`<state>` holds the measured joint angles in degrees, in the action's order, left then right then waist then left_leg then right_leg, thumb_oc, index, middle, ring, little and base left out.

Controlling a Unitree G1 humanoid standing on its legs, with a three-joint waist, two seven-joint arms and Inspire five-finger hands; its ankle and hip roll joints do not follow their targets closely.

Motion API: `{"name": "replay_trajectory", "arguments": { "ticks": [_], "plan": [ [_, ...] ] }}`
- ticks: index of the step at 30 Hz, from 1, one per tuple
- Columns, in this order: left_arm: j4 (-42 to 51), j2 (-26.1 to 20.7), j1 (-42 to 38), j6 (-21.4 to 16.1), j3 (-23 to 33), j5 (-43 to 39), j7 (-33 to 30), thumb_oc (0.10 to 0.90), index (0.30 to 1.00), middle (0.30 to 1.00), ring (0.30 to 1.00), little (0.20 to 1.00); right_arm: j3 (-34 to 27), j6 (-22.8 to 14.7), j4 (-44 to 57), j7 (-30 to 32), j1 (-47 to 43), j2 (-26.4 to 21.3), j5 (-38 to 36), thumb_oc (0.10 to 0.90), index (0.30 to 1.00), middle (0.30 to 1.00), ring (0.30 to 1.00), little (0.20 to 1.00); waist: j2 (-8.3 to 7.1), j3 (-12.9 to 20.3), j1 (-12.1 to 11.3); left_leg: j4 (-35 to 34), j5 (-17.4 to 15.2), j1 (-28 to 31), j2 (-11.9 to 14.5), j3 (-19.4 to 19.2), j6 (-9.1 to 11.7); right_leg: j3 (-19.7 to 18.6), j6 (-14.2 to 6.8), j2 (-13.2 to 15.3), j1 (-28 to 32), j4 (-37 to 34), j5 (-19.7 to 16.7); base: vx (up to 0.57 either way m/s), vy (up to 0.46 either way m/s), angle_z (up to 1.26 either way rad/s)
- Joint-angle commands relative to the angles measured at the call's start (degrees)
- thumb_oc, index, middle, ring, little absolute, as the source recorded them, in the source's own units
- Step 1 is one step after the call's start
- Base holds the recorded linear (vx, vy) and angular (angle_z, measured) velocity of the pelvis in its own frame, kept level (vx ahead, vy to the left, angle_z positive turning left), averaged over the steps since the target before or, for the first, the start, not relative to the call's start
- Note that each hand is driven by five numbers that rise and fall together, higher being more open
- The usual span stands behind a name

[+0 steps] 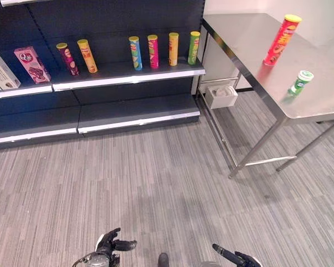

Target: Put the goods on the table back onto the shelves and tidy them up.

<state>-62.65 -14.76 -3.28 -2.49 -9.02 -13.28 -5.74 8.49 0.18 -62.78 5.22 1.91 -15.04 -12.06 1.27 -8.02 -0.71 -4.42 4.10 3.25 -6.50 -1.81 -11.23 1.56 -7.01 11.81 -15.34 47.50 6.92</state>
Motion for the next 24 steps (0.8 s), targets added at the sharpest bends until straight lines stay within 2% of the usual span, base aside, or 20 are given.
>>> {"name": "replay_trajectory", "arguments": {
  "ticks": [1,2,4,6,9,10,11,13,15,16,17,18,20,21,22,23,24],
  "plan": [
    [0.78,-2.86,1.42,-0.69,1.38,1.75,-1.40,0.800,0.900,0.900,0.900,0.900,-0.53,-0.86,1.78,1.03,-0.87,-3.09,-0.02,0.800,0.900,0.900,0.900,0.900,-0.29,-3.10,-0.19,-0.58,-2.86,-3.42,5.21,-0.56,10.19,6.43,-0.72,0.57,9.84,-22.60,-11.94,0.30,-0.061,-0.31],
    [0.11,-3.00,0.77,-0.85,1.25,1.73,-1.92,0.800,0.900,0.900,0.900,0.900,-0.38,-0.69,1.76,1.25,-1.37,-3.01,0.11,0.800,0.900,0.900,0.900,0.900,-0.68,-3.59,0.01,-0.58,-4.19,-2.23,5.89,-1.70,11.05,11.57,-1.31,1.15,8.65,-31.47,-10.28,0.23,-0.135,-0.46],
    [-0.06,-2.89,0.44,-0.76,1.30,1.77,-2.12,0.800,0.900,0.900,0.900,0.900,-0.24,-0.56,1.83,1.49,-1.80,-3.03,0.03,0.800,0.900,0.900,0.900,0.900,-1.33,-3.92,0.51,-0.58,-5.32,-0.89,6.02,-2.43,11.82,14.28,-2.63,1.22,8.40,-40.47,-11.63,0.20,-0.139,-0.40],
    [-0.39,-2.46,0.62,-0.87,1.72,2.40,-2.63,0.800,0.900,0.900,0.900,0.900,0.14,-0.36,1.93,1.75,-2.17,-3.08,0.53,0.800,0.900,0.900,0.900,0.900,-2.31,-4.20,0.33,-0.58,-6.20,0.98,6.57,-3.67,12.57,15.80,-4.85,2.55,8.37,-46.07,-15.53,0.21,-0.194,-0.13],
    [-0.80,-2.09,0.84,-1.08,1.85,2.72,-2.79,0.800,0.900,0.900,0.900,0.900,0.03,-0.43,2.08,1.69,-2.14,-3.13,0.59,0.800,0.900,0.900,0.900,0.900,-3.23,-3.99,0.12,-0.58,-7.29,2.52,7.04,-4.29,13.35,15.92,-5.17,3.17,9.61,-49.06,-16.93,0.19,-0.188,0.03],
    [-1.45,-2.03,0.99,-0.98,2.01,3.14,-2.81,0.800,0.900,0.900,0.900,0.900,0.08,-0.48,1.94,1.74,-1.90,-2.96,0.56,0.800,0.900,0.900,0.900,0.900,-4.00,-3.37,-0.07,-0.58,-7.90,3.30,7.24,-4.88,13.92,16.88,-5.25,3.21,11.05,-50.42,-16.99,0.21,-0.225,-0.02],
    [-1.68,-1.89,1.02,-0.93,2.05,3.23,-2.93,0.800,0.900,0.900,0.900,0.900,0.21,-0.59,1.99,1.83,-1.85,-3.10,0.50,0.800,0.900,0.900,0.900,0.900,-4.27,-2.91,-0.09,-0.40,-7.99,3.50,7.79,-5.09,14.39,17.10,-5.23,2.65,11.85,-51.42,-16.93,0.25,-0.346,-0.04],
    [-0.96,-1.02,1.52,-1.12,1.92,2.47,-2.68,0.800,0.900,0.900,0.900,0.900,0.55,-1.20,3.35,1.77,-1.16,-4.29,0.09,0.800,0.900,0.900,0.900,0.900,-4.16,-1.78,0.18,1.56,-8.31,3.95,11.77,-5.27,16.34,16.23,-3.84,-0.61,13.44,-52.23,-15.15,0.25,-0.454,-0.23],
    [0.19,-0.41,2.14,-1.22,1.65,2.09,-1.97,0.800,0.900,0.900,0.900,0.900,0.63,-1.38,3.73,1.72,-0.76,-5.12,-0.05,0.800,0.900,0.900,0.900,0.900,-3.57,-1.71,0.44,5.64,-8.97,3.23,14.37,-5.39,17.58,15.85,-2.10,-3.08,14.87,-52.50,-12.40,0.14,-0.327,-0.46],
    [0.19,-0.40,2.14,-1.22,1.65,2.09,-1.97,0.800,0.900,0.900,0.900,0.900,0.63,-1.38,3.73,1.72,-0.76,-5.12,-0.05,0.800,0.900,0.900,0.900,0.900,-3.56,-1.71,0.44,5.66,-8.98,3.21,14.38,-5.39,17.58,15.85,-2.10,-3.09,14.87,-52.50,-12.40,0.10,-0.231,-0.46],
    [0.80,-0.20,2.57,-1.27,1.62,1.54,-1.82,0.800,0.900,0.900,0.900,0.900,0.68,-1.47,3.87,1.66,-0.60,-5.33,-0.30,0.800,0.900,0.900,0.900,0.900,-3.40,-1.87,0.42,8.12,-8.61,2.63,15.15,-5.16,17.82,15.63,-1.39,-3.93,15.61,-52.50,-11.51,0.10,-0.232,-0.43],
    [1.78,-0.01,2.96,-1.22,1.83,0.42,-1.68,0.800,0.900,0.900,0.900,0.900,0.78,-1.61,3.88,1.80,-0.49,-5.58,-0.55,0.800,0.900,0.900,0.900,0.900,-3.19,-2.75,0.15,15.27,-6.59,0.55,16.13,-4.23,18.39,15.09,0.15,-5.72,17.06,-52.50,-9.99,0.11,-0.327,-0.31],
    [3.47,0.01,2.76,-1.12,1.80,-0.99,-1.67,0.800,0.900,0.900,0.900,0.900,0.99,-1.61,4.19,1.78,-0.69,-6.06,-0.91,0.800,0.900,0.900,0.900,0.900,-3.75,-4.70,-0.43,26.37,-3.04,-5.43,15.93,-0.96,17.93,15.09,1.98,-6.32,18.02,-52.31,-9.06,0.03,-0.275,-0.24],
    [3.43,0.14,2.55,-1.18,1.57,-1.14,-1.52,0.800,0.900,0.900,0.900,0.900,0.96,-1.58,4.03,1.79,-0.89,-6.24,-1.02,0.800,0.900,0.900,0.900,0.900,-3.97,-5.20,-0.46,28.80,-2.28,-7.07,15.67,-0.48,17.71,15.24,2.30,-6.45,18.53,-52.39,-8.65,0.01,-0.188,-0.25],
    [3.34,0.22,2.34,-1.05,1.24,-1.35,-1.48,0.800,0.900,0.900,0.900,0.900,0.91,-1.32,4.01,1.73,-0.90,-6.36,-1.12,0.800,0.900,0.900,0.900,0.900,-4.28,-5.81,-0.76,30.76,-2.72,-9.66,14.22,0.35,17.02,15.02,2.47,-6.53,18.90,-52.50,-8.32,0.05,-0.129,-0.08],
    [3.41,0.32,2.27,-0.99,1.19,-1.51,-1.29,0.800,0.900,0.900,0.900,0.900,0.93,-1.17,3.96,1.69,-0.92,-6.41,-1.25,0.800,0.900,0.900,0.900,0.900,-4.29,-5.89,-1.01,29.88,-3.53,-11.34,12.68,0.79,16.66,14.62,2.39,-6.60,19.04,-52.50,-8.08,0.15,-0.059,-0.04],
    [3.78,0.55,2.10,-1.12,0.63,-1.34,-1.04,0.800,0.900,0.900,0.900,0.900,0.68,-1.25,3.78,1.57,-0.78,-6.50,-2.05,0.800,0.900,0.900,0.900,0.900,-4.45,-5.49,-1.23,23.17,-5.94,-11.60,11.09,0.63,16.32,13.61,1.66,-6.33,19.40,-52.50,-7.76,0.23,0.057,-0.05]
  ]
}}
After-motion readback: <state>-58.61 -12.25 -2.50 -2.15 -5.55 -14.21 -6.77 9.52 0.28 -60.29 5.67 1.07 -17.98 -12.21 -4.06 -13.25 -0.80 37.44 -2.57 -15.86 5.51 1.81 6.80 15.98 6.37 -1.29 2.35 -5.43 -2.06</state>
